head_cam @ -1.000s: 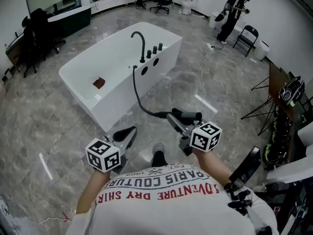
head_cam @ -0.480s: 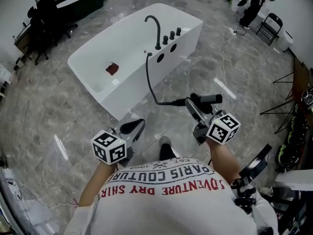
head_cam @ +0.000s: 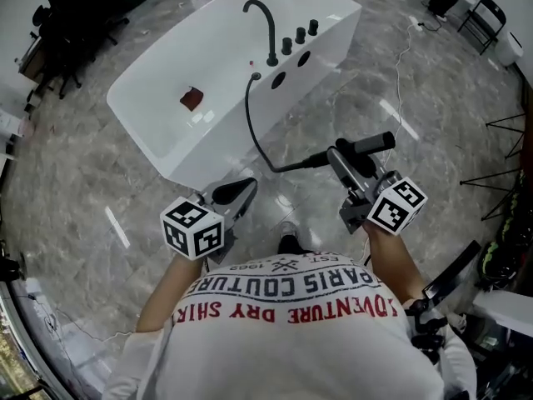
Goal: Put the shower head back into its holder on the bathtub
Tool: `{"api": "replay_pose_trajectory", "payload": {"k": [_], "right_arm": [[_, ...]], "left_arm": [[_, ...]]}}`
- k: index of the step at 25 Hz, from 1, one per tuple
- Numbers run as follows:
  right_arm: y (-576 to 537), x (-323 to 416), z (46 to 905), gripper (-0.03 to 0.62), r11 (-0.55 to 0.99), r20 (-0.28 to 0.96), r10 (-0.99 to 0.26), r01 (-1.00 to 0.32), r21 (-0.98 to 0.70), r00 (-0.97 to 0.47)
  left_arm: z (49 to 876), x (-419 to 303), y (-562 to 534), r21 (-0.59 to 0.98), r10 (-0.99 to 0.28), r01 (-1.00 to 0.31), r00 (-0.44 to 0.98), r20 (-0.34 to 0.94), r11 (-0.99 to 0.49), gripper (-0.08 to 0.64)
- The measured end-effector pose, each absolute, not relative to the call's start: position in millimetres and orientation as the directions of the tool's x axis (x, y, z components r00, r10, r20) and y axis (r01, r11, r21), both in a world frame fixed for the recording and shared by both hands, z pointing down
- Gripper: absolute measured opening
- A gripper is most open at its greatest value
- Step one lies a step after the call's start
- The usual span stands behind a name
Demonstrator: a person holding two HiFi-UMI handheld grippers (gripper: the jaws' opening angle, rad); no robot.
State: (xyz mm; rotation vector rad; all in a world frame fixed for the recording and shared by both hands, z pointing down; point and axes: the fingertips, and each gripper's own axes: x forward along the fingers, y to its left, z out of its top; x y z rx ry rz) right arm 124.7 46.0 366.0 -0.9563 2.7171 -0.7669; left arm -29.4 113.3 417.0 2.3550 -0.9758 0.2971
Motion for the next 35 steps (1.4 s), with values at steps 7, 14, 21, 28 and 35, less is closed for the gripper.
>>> {"api": "replay_pose_trajectory", "payload": {"k": [7, 14, 21, 28, 35], "right_arm": [[-6, 146, 366, 0.137, 0.696, -0.014, -0.6, -0.513, -0.503, -0.8], [-27, 152, 348, 0.135, 0.702, -0.023, -0.607, -0.523, -0.483, -0.794], [-57, 153, 324, 0.135, 0.68, -0.044, -0.637, -0.534, -0.502, -0.77], [-80, 160, 329, 0.135, 0.658, -0.066, -0.671, -0.552, -0.513, -0.739], [-129, 153, 328, 0.135, 0.614, -0.03, -0.707, -0.594, -0.519, -0.706]], "left_arm": [[435, 6, 62, 0.401, -0.551, -0.693, 0.72, 0.421, -0.599, 0.002], [437, -3, 39, 0.367, -0.551, -0.708, 0.702, 0.451, -0.603, 0.002], [432, -10, 2, 0.354, -0.533, -0.697, 0.71, 0.46, -0.624, 0.002], [462, 4, -24, 0.39, -0.447, -0.599, 0.792, 0.416, -0.7, 0.002], [485, -1, -74, 0.42, -0.388, -0.552, 0.823, 0.415, -0.721, 0.003]]}}
